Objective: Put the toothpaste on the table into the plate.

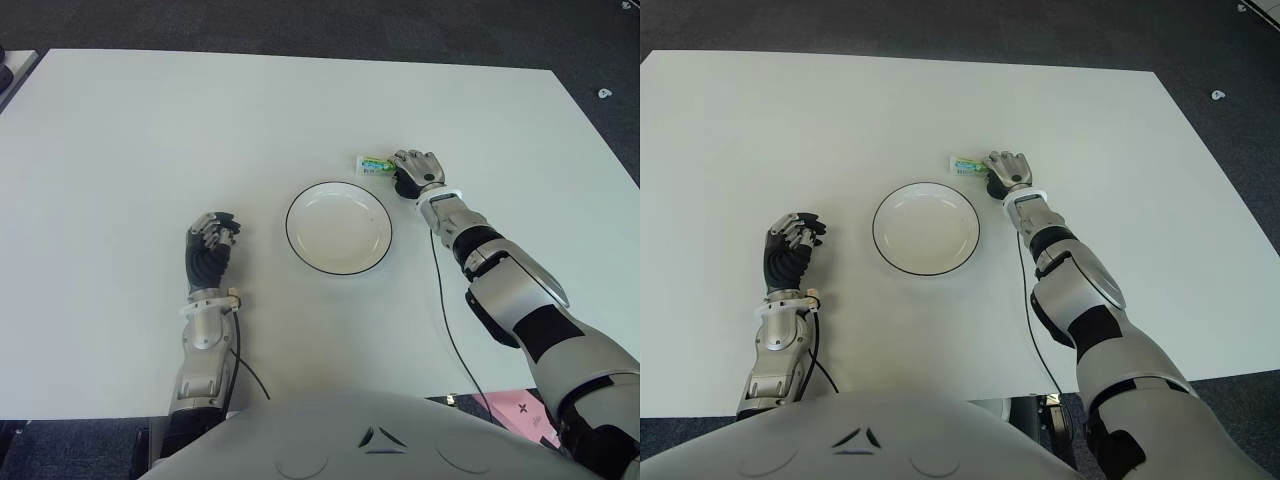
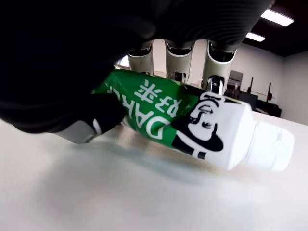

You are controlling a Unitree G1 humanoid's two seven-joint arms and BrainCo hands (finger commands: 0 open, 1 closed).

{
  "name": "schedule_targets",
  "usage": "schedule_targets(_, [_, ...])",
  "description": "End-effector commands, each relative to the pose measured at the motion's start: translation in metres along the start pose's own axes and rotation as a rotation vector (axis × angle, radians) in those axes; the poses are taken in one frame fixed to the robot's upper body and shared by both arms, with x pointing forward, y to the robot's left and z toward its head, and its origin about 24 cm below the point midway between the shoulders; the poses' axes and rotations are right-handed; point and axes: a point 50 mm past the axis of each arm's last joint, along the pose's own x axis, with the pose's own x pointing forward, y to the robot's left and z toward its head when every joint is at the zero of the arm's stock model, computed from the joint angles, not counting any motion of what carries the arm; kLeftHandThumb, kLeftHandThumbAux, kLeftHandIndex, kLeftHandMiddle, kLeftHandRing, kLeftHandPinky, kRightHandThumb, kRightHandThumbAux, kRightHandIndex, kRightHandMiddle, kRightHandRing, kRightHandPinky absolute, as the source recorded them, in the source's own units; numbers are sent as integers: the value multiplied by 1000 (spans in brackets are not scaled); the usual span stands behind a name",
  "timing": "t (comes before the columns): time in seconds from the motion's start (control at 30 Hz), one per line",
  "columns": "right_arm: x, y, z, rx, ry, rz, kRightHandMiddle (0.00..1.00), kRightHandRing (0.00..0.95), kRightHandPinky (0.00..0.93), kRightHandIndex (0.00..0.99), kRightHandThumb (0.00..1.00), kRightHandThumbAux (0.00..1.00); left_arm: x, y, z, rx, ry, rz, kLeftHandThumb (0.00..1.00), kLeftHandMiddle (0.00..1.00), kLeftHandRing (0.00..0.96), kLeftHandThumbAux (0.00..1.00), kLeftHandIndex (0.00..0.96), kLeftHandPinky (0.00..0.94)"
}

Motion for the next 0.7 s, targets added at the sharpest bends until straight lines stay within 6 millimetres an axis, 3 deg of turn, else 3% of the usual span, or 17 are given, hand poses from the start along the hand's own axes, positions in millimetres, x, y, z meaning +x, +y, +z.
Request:
schedule_targets(0.03, [-27, 50, -7, 23, 51, 188, 501, 574, 770, 361, 946, 663, -10, 1, -18, -2, 107, 23, 711, 511, 509, 723, 428, 526])
schedule_targets(0.13, [-27, 49, -7, 40, 65, 178, 513, 568, 825, 367, 949, 662, -9, 1, -18, -6, 106, 29, 711, 510, 511, 723, 429, 531])
schedule_targets(0.4, [-27, 48, -8, 122, 109, 146, 523, 551, 857, 373, 951, 660, -9, 2, -18, -6, 101, 41, 712, 511, 517, 723, 430, 540])
schedule_targets(0.7, [-23, 42, -10, 265, 172, 97, 523, 537, 803, 377, 950, 660, -9, 2, -18, -6, 90, 40, 712, 517, 524, 722, 431, 549])
